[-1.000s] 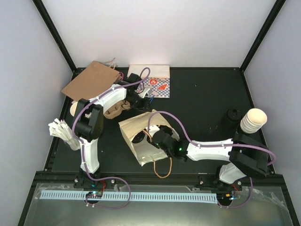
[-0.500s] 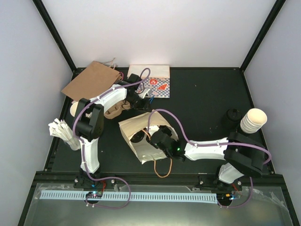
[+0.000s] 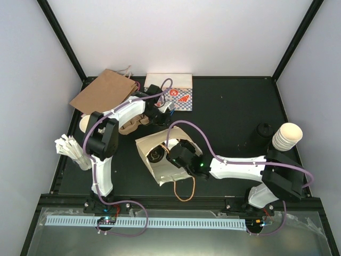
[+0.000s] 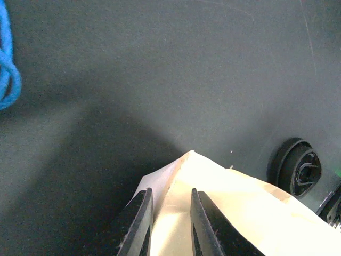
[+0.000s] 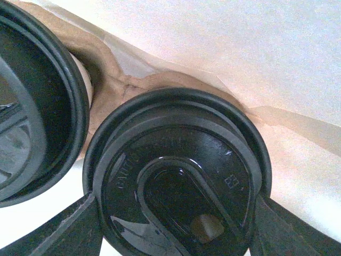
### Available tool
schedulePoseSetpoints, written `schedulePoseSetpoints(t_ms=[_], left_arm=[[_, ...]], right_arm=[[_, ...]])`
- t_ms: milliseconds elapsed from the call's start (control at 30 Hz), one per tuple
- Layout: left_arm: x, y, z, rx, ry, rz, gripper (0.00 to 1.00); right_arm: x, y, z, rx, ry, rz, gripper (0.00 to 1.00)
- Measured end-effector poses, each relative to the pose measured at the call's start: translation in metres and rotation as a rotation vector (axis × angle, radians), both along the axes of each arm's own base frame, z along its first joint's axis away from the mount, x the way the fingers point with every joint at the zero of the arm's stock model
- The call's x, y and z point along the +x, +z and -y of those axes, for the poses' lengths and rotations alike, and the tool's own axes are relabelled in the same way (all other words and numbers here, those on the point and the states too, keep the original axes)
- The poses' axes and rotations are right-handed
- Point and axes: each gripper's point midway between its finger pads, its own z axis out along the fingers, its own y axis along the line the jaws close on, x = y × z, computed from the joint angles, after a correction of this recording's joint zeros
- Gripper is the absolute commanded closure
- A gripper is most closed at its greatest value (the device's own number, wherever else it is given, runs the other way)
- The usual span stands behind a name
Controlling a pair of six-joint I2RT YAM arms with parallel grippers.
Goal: Pack the takeout coffee
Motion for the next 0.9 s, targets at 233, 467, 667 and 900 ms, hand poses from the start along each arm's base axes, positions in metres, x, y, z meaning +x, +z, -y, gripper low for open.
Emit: schedulePoseSetpoints(t_ms=[233,467,667,900], left_arm=[[-0.018,-0.003,0.007,0.011,-0.046,-0.021,0.78],[-0.04,0.001,0.013,0.009,-0.095,-0.032,0.74],[-0.048,0.007,0.019,0.005,-0.115,-0.029,0.63],[-0.031,0.03,0.012,0.017,-0.071,0.029,0.47]], right_arm=[[-0.007,0.008,0.005,-0.061,0.024,-0.08,0.69],[-0.021,0.015,0.009,-0.122,0.059,-0.211,0.7],[-0.025,0.018,0.013,-0.155,0.07,-0.297,0.7],[-0.016,0.017,0.009,-0.166,0.06,-0.347,0.7]])
